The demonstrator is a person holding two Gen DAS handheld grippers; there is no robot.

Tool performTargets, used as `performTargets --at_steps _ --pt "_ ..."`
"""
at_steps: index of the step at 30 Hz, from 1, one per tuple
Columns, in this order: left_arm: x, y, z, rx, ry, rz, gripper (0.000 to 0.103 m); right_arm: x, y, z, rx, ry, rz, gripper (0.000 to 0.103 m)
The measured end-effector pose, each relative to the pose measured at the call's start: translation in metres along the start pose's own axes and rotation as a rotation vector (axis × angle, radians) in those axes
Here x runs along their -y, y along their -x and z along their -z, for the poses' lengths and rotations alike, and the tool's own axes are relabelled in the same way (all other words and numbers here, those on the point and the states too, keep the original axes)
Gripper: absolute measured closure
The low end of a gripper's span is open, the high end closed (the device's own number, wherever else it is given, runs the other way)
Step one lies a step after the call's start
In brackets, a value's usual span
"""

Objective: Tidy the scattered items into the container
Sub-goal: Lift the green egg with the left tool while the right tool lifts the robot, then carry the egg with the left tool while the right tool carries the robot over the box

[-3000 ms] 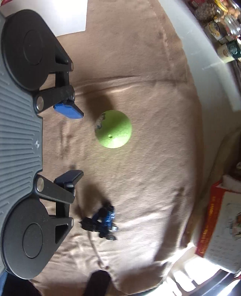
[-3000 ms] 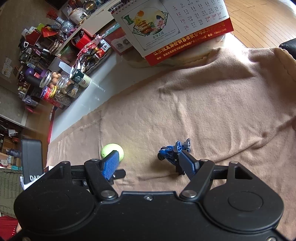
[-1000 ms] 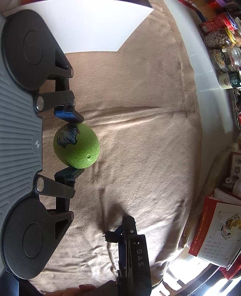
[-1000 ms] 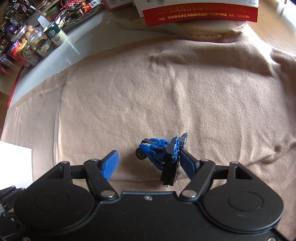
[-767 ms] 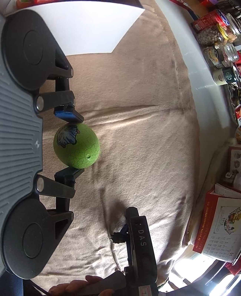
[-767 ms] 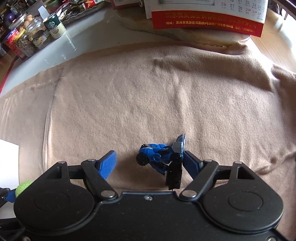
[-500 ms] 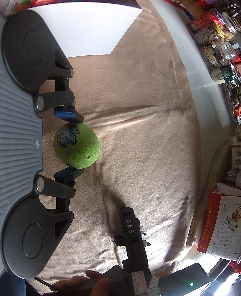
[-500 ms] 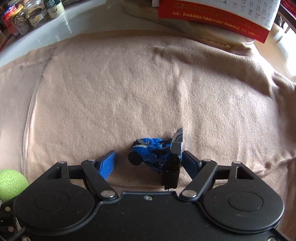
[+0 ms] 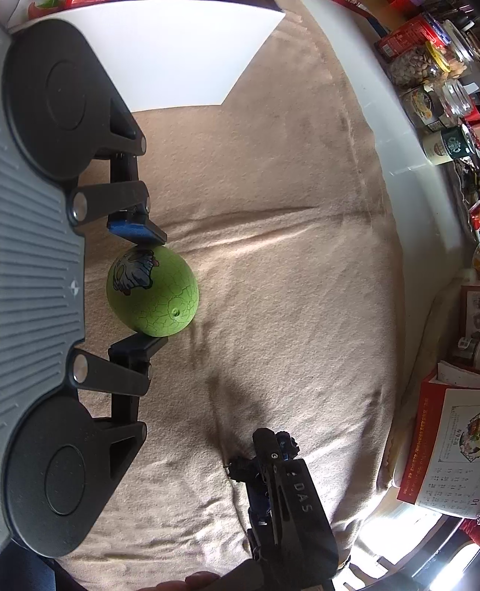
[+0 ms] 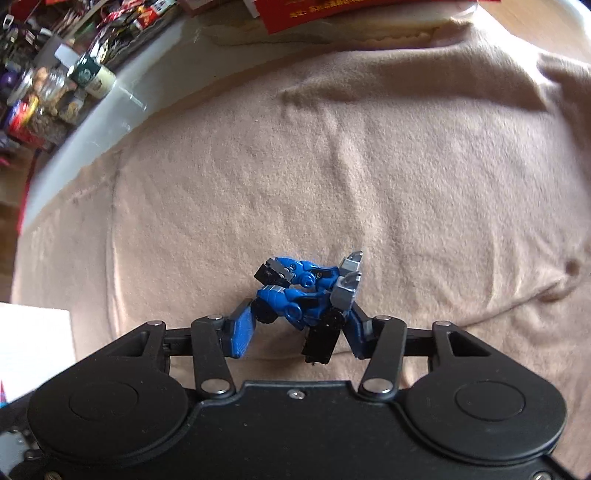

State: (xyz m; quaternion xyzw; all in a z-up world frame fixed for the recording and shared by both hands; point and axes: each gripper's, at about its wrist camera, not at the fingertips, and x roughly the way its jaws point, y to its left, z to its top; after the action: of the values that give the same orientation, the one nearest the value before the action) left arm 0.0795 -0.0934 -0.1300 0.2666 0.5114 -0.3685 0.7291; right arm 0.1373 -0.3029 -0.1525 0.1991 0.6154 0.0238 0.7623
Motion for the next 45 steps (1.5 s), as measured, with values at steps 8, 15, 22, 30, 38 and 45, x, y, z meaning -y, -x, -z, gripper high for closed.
performTargets --at_steps 8,15,22,30,38,45 --pt "-0.007 0.007 -0.004 0.012 0.019 0.016 0.051 0.011 0.022 0.004 0.007 -0.011 -0.056 0.052" --pt "-0.021 0.017 -0.008 0.028 0.083 0.052 0.051 -0.001 0.029 0.007 0.017 0.041 -0.088 0.052" --pt "-0.023 0.02 -0.001 0.034 0.109 0.032 0.051 -0.022 0.036 0.012 0.034 0.127 -0.089 0.052" --pt "-0.007 0.024 0.019 0.019 0.123 0.006 0.051 -0.033 0.044 0.023 0.048 0.201 -0.074 0.052" --pt "-0.006 0.081 0.028 0.077 0.124 0.001 0.051 -0.035 0.059 0.04 0.081 0.268 -0.037 0.052" --pt "-0.054 0.158 0.027 0.166 0.162 -0.069 0.051 -0.048 0.074 0.059 0.113 0.313 -0.021 0.052"
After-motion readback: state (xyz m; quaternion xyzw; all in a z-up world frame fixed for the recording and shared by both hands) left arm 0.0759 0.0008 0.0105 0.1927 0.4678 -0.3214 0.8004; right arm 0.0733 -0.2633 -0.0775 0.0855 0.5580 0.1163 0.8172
